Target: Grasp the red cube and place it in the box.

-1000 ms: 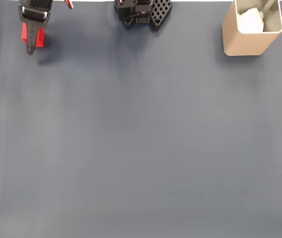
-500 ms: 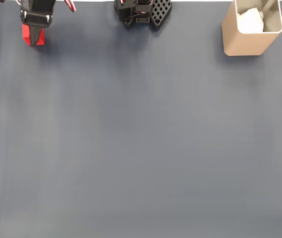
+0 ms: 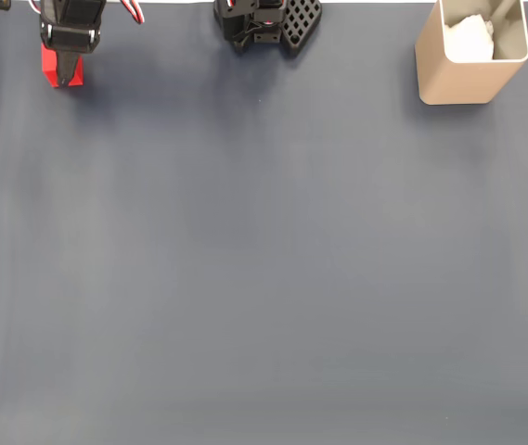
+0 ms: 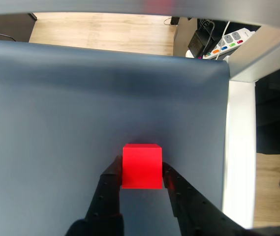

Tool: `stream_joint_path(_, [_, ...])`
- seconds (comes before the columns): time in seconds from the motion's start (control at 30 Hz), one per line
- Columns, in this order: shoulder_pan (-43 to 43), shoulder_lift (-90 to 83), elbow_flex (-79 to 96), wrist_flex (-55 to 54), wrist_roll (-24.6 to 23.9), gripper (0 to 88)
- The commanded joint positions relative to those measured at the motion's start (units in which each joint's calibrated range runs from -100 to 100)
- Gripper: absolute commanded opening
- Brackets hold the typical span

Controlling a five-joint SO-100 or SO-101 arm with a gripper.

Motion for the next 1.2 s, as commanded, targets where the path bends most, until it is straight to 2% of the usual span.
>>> stream_joint_path(0.0, [-0.92,-2.28,-1.13,0.58,0.59,7.9])
stream_joint_path(0.27, [-5.04,-2.97,-3.32,0.91,0.98,3.5])
stream_joint_path(0.87, [-18.74,-4.79,-12.8,4.11,-0.1,1.8])
stream_joint_path(1.17, [-26.98,-6.0,-17.91,7.8,1.71,1.6])
